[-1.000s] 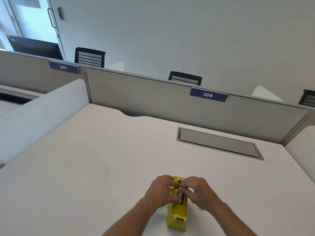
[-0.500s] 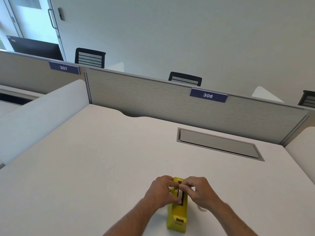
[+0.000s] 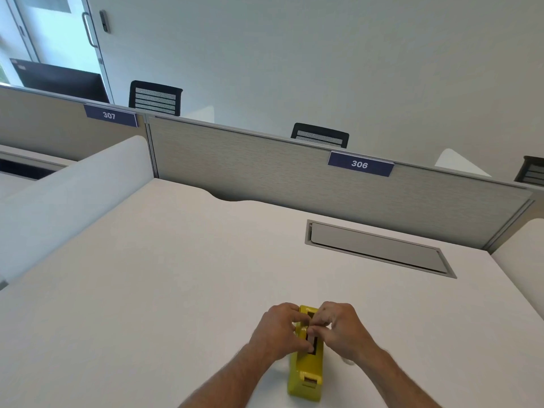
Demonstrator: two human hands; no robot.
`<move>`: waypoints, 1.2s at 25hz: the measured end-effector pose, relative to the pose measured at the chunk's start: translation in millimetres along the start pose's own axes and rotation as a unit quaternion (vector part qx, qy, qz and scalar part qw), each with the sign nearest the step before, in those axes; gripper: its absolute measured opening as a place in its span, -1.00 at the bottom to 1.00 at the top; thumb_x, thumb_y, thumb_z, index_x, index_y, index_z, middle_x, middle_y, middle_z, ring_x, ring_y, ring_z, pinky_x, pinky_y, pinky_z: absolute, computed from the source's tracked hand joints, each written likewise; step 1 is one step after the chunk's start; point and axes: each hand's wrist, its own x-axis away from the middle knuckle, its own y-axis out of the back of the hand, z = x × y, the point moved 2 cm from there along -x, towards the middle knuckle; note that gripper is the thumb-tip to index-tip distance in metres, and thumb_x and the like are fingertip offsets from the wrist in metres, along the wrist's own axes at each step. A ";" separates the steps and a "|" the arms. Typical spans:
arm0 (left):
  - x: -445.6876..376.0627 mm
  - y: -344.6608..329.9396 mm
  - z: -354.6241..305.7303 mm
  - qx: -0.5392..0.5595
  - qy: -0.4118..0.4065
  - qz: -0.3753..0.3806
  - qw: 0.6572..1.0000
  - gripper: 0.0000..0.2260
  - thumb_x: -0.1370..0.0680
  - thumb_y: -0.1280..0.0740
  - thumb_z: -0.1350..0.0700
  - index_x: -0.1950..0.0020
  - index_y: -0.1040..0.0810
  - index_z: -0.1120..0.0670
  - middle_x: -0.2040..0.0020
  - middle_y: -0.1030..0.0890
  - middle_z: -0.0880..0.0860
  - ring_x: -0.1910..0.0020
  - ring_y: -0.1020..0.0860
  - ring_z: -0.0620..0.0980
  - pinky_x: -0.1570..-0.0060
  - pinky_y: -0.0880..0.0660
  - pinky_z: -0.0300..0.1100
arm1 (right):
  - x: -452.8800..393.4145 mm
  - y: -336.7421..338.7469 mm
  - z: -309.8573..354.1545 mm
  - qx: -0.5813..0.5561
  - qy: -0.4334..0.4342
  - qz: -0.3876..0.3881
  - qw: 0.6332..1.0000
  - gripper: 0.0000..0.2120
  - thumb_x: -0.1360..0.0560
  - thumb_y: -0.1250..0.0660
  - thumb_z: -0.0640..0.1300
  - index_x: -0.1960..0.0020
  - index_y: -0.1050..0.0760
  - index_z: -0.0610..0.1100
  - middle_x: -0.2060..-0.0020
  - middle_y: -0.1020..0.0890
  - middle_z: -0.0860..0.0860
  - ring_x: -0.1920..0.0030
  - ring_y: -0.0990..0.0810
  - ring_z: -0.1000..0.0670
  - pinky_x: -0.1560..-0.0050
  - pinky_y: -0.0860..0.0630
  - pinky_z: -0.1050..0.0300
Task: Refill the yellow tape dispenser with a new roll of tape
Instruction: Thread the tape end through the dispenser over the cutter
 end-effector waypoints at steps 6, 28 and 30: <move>0.3 1.0 -0.2 0.002 -0.010 -0.003 1.000 -0.48 -0.26 -0.61 -0.12 -0.20 -0.63 -0.19 -0.27 -0.56 -0.11 -0.03 -0.57 -0.08 -0.07 -0.59 -0.09 | 2.4 -3.8 3.5 0.038 0.040 -0.019 0.998 -0.92 -0.42 -0.50 -0.24 0.21 -0.69 -0.09 0.29 -0.64 0.01 0.27 -0.59 0.06 0.25 -0.56 0.11; -0.5 -0.6 1.2 -0.005 -0.018 -0.010 1.000 -0.47 -0.26 -0.60 -0.14 -0.21 -0.61 -0.21 -0.26 -0.55 -0.10 -0.05 -0.56 -0.08 -0.08 -0.58 -0.11 | 1.1 -12.0 -2.4 0.067 0.004 -0.020 0.998 -0.81 -0.56 -0.34 -0.22 0.19 -0.45 -0.04 0.26 -0.51 0.09 0.23 -0.47 0.12 0.24 -0.40 0.33; -1.1 -0.3 1.6 -0.009 -0.019 -0.009 1.000 -0.46 -0.25 -0.61 -0.14 -0.21 -0.61 -0.21 -0.26 -0.54 -0.11 -0.05 -0.56 -0.09 -0.08 -0.58 -0.12 | 1.8 -11.3 -3.2 0.057 -0.003 -0.026 0.998 -0.80 -0.56 -0.34 -0.22 0.20 -0.45 -0.01 0.26 -0.53 0.09 0.23 -0.50 0.11 0.24 -0.43 0.30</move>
